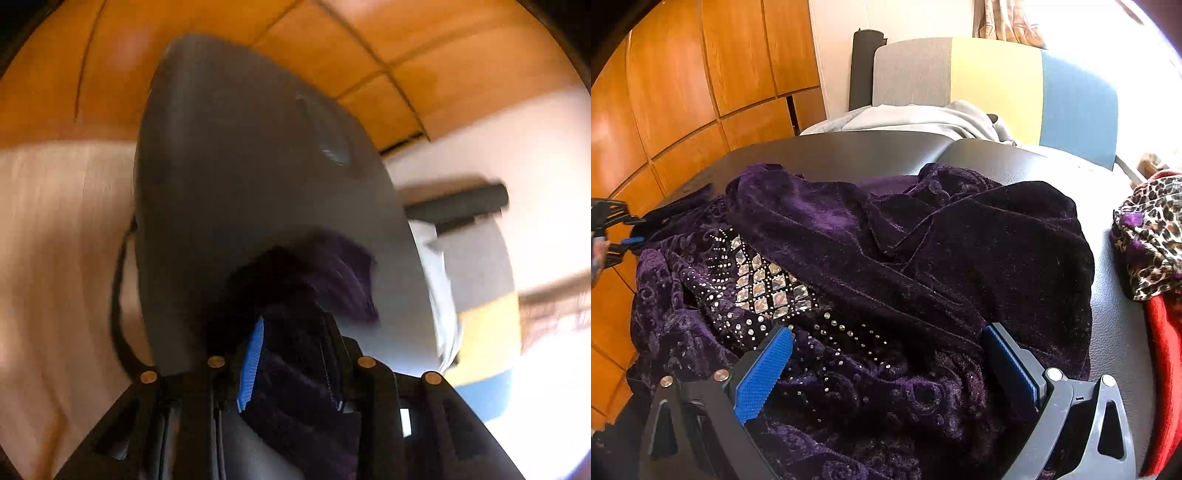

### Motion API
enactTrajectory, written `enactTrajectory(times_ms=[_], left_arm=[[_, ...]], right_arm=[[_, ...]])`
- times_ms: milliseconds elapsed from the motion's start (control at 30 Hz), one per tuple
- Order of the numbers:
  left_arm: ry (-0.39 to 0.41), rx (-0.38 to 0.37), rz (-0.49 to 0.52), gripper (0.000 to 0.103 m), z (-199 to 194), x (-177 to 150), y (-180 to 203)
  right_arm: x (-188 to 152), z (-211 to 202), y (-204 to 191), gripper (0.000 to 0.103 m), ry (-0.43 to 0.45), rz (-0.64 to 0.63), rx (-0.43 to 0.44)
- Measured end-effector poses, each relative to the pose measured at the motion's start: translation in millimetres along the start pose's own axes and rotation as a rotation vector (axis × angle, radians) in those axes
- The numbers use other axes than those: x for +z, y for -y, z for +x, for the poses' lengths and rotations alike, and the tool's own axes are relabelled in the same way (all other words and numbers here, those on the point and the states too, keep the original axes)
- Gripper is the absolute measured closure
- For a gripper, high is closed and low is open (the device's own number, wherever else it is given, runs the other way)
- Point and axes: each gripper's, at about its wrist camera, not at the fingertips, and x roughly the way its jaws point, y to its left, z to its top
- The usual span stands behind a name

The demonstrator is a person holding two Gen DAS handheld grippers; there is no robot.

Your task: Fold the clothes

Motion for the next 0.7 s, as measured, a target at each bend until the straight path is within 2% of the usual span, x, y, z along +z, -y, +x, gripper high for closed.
enactTrajectory(times_ms=[133, 233, 333, 400, 500, 533, 600, 700], left_arm=[[-0.041, -0.018, 0.172, 0.069, -7.7, -21.5, 35.4], [-0.093, -0.106, 0.314, 0.067, -6.6, -50.9, 84.9], [-0.192, -0.188, 0.469, 0.067, 11.9, -79.9, 128.7], [-0.275, -0.173, 0.502, 0.067, 40.4, -99.6, 153.6], [-0.381, -0.097, 0.515, 0.067, 80.5, -118.9, 154.4], [-0.403, -0.076, 0.522, 0.067, 90.6, -124.6, 151.6], [-0.364, -0.096, 0.568, 0.067, 88.5, -128.8, 152.2], [-0.357, -0.095, 0.618, 0.067, 88.0, -133.1, 153.1]], right_arm=[[1.8, 1.9, -4.4, 0.000, -0.008, -0.017, -0.023], [3.7, 2.7, -7.1, 0.000, -0.010, -0.021, -0.031], [5.8, 4.0, -11.1, 0.000, -0.019, -0.025, -0.042], [8.2, 6.0, -14.6, 0.000, -0.040, -0.036, -0.056], [19.0, 8.0, -23.4, 0.001, -0.104, -0.038, -0.087], [26.1, 4.0, -26.7, 0.006, -0.092, -0.028, -0.080], [40.6, -4.6, -33.7, 0.011, -0.058, -0.008, -0.062], [67.1, -11.5, -50.9, 0.011, 0.001, -0.016, 0.001]])
